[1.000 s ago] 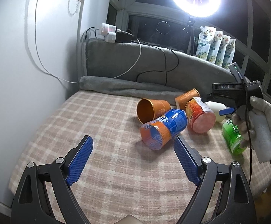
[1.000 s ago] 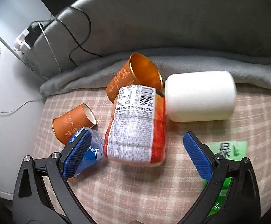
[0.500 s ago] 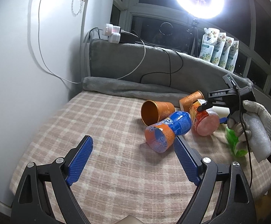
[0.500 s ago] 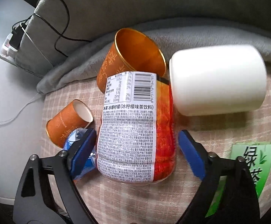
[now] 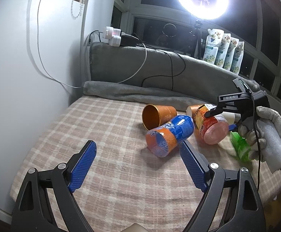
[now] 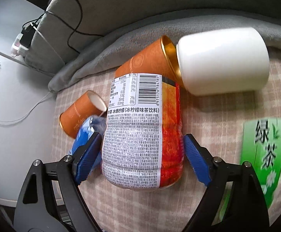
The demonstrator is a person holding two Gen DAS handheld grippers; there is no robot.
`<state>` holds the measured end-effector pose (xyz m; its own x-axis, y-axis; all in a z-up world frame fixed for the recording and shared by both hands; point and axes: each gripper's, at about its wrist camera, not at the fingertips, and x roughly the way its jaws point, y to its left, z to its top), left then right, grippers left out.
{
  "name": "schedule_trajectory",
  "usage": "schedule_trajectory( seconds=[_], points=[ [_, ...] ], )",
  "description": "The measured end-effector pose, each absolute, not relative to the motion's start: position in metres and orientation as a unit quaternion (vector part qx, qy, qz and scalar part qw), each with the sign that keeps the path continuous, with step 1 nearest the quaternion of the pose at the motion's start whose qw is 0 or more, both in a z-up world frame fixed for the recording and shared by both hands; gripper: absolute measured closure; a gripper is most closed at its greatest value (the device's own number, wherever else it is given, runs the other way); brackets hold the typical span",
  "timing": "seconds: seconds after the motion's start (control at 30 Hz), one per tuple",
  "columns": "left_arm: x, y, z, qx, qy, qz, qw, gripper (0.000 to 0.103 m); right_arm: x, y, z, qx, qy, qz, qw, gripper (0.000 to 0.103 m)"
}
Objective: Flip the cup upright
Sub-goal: 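Close the right gripper around the middle of the labeled plastic cup, then lift the cup with the right gripper and rotate it open end up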
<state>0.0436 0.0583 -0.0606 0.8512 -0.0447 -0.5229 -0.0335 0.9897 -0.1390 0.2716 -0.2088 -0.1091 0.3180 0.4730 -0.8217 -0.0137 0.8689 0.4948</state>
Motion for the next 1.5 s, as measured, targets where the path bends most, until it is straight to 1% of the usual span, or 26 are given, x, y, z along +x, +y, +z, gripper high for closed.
schedule_trajectory(
  seconds=[0.7, 1.13, 1.23, 1.5],
  points=[
    [0.053, 0.035, -0.065, -0.096, 0.326, -0.074, 0.938, 0.015, 0.190, -0.205, -0.118, 0.226, 0.573, 0.205, 0.761, 0.015],
    [0.079, 0.024, -0.074, -0.131, 0.386, -0.124, 0.905, 0.015, 0.158, -0.206, -0.117, 0.184, 0.570, 0.209, 0.773, 0.014],
    [0.086, 0.021, -0.074, -0.140, 0.396, -0.136, 0.897, 0.015, 0.154, -0.203, -0.113, 0.168, 0.563, 0.211, 0.781, 0.014],
    [0.104, 0.011, -0.081, -0.190, 0.437, -0.173, 0.862, 0.016, 0.131, -0.219, -0.102, 0.172, 0.537, 0.220, 0.796, 0.013]
  ],
)
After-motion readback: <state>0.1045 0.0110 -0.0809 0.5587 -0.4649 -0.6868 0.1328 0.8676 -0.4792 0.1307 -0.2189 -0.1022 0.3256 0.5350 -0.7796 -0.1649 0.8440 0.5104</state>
